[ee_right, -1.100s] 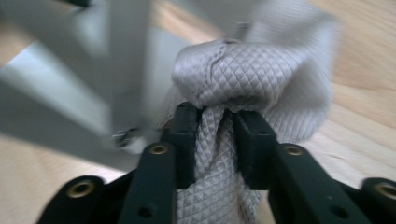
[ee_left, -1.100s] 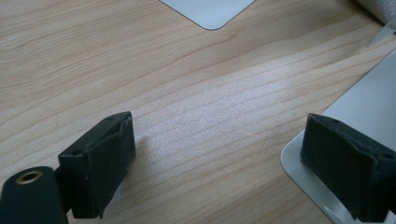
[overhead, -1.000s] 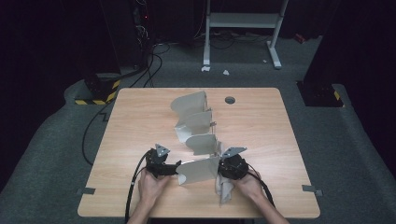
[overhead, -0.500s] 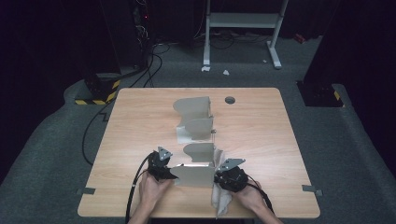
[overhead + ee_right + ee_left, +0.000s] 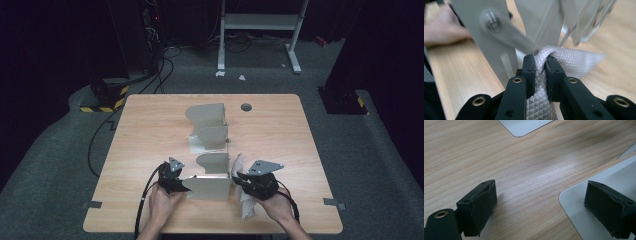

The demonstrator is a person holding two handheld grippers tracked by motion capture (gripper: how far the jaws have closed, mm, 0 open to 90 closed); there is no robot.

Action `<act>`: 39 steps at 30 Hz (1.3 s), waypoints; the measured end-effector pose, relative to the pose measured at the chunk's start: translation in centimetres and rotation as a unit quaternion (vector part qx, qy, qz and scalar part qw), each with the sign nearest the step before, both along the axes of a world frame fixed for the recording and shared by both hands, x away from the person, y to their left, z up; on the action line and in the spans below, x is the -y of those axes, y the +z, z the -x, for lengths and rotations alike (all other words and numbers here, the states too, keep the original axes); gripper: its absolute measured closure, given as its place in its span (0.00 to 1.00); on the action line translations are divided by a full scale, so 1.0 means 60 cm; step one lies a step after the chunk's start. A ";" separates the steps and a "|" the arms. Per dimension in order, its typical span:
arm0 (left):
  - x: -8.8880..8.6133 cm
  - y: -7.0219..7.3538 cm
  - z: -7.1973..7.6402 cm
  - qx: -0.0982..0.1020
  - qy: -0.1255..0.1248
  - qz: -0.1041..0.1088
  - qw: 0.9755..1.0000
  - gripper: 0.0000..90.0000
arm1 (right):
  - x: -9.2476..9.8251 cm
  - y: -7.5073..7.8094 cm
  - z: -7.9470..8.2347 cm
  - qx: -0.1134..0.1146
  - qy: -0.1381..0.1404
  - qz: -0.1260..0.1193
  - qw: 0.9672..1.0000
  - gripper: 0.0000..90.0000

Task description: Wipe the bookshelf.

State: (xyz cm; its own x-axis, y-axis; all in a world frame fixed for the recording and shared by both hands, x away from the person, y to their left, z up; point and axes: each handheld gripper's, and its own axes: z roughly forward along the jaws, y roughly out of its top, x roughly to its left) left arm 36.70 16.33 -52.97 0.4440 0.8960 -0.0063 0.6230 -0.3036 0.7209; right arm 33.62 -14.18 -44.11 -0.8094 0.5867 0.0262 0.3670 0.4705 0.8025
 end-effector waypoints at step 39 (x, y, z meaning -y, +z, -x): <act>0.001 0.000 -0.003 0.002 0.008 0.001 1.000 0.14 | -0.011 0.052 -0.050 0.010 -0.020 -0.024 0.999 0.90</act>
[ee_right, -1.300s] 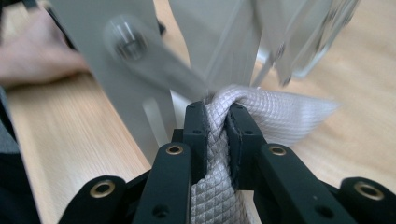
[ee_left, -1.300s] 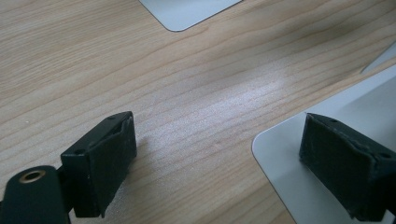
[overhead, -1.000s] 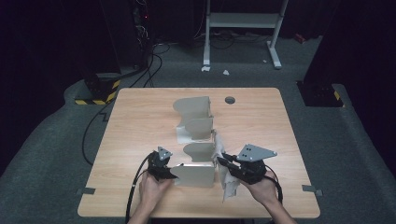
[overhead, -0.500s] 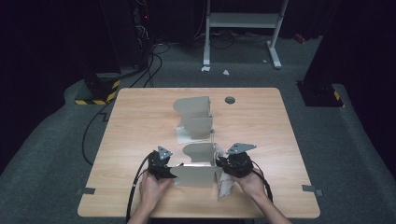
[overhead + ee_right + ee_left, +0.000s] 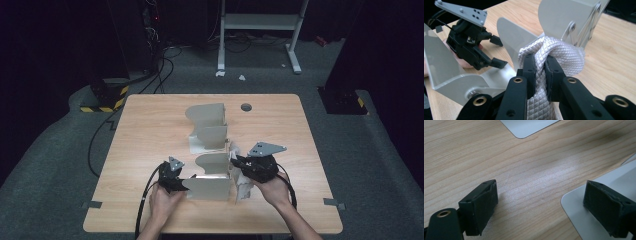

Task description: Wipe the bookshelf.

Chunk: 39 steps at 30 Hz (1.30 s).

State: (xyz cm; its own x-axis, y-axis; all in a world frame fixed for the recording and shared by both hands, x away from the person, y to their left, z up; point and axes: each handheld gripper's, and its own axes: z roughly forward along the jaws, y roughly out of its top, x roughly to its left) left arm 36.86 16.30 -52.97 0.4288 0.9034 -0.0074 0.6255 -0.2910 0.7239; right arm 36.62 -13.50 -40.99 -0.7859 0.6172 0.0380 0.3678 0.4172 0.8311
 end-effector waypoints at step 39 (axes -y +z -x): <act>-0.001 0.000 0.001 0.002 0.000 0.001 1.000 0.15 | 0.002 0.041 0.010 0.030 0.006 -0.013 0.999 0.90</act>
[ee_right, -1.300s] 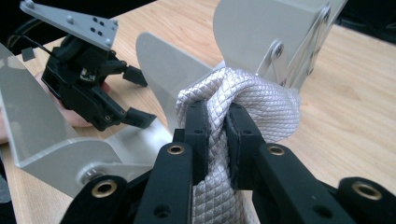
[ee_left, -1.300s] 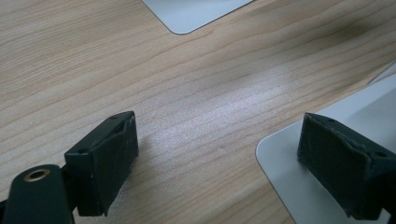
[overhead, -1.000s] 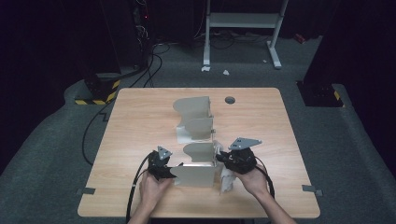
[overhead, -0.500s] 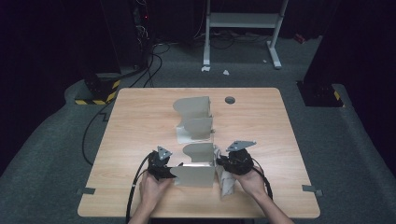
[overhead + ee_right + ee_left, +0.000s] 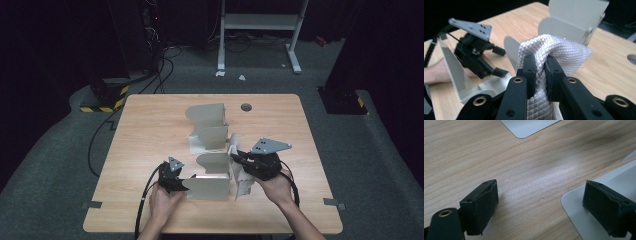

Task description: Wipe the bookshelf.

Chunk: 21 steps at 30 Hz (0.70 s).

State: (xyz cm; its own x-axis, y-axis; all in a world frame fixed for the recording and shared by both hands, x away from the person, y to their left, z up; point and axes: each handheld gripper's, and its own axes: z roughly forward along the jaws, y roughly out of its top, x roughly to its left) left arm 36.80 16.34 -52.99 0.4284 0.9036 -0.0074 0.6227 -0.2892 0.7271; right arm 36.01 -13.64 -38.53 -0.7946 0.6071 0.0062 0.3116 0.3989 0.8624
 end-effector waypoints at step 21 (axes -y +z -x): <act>0.000 0.000 0.002 0.000 0.003 0.001 1.000 0.16 | -0.020 -0.205 -0.039 -0.145 -0.023 0.087 0.985 0.90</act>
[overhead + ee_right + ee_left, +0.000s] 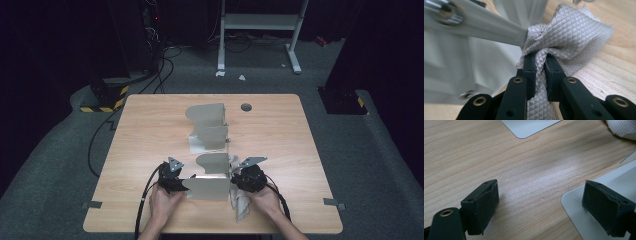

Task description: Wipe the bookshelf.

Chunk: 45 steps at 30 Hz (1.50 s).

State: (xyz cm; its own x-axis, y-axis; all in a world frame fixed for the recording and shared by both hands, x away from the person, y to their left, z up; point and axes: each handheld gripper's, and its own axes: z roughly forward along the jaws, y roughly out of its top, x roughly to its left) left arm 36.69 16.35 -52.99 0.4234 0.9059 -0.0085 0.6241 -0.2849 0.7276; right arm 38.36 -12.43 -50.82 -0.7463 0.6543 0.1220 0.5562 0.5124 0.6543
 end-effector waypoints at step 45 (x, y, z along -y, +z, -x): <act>-0.001 0.000 0.001 0.002 0.012 0.000 1.000 0.16 | 0.021 0.096 0.096 0.069 0.037 -0.060 0.995 0.90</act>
State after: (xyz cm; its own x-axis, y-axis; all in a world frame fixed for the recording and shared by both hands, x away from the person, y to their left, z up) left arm 36.61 16.44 -53.01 0.4013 0.9159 -0.0074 0.6277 -0.2691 0.7305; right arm 32.57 -13.67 -45.06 -0.8067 0.5842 0.0893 0.4213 0.4625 0.7801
